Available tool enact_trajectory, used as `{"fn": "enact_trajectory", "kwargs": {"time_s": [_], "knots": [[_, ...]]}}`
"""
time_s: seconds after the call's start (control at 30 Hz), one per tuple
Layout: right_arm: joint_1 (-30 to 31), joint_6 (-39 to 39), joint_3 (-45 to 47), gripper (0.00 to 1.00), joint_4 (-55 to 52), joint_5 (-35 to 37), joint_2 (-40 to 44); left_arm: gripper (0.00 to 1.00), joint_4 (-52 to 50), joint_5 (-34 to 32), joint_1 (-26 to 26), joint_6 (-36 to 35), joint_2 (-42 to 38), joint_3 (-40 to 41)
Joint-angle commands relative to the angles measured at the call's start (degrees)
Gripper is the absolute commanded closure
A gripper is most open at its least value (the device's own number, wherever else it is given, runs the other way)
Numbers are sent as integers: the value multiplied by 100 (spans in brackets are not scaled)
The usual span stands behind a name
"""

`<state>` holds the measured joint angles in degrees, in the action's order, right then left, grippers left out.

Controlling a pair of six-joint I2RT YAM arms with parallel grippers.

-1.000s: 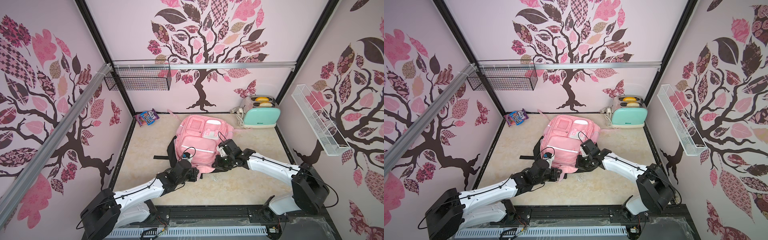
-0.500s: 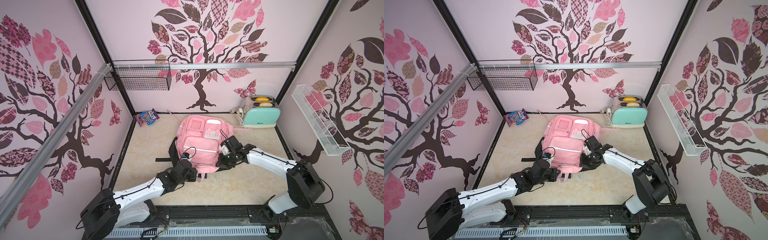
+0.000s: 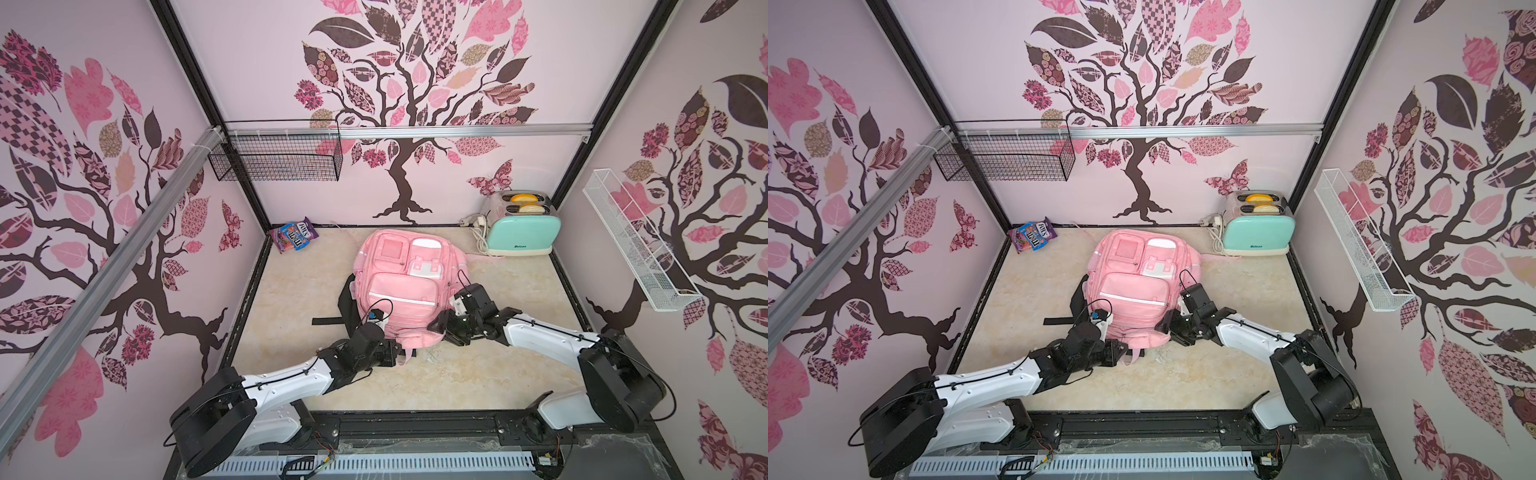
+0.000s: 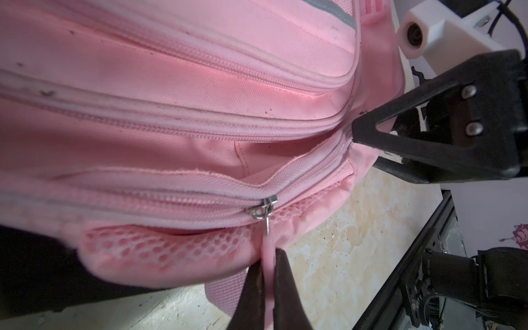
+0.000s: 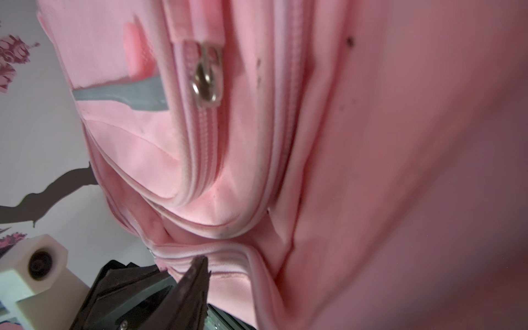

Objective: Zip up the backpack
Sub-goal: Zip the zipper on the backpack.

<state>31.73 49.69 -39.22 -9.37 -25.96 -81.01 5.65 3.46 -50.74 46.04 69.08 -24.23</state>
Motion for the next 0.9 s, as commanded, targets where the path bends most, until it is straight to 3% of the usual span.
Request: {"fn": "enact_trajectory", "kwargs": {"time_s": [0.0,0.5,0.87], "knots": [[135,839,217,38,928,-287,170,100,215,305,-73,-33,80,92],[792,1617,529,37,2072,-353,-322,100,23,266,-76,-102,54,-27],[1101,2155,846,34,1066,750,1001,100,-204,76,-72,-183,-24,-56]]}}
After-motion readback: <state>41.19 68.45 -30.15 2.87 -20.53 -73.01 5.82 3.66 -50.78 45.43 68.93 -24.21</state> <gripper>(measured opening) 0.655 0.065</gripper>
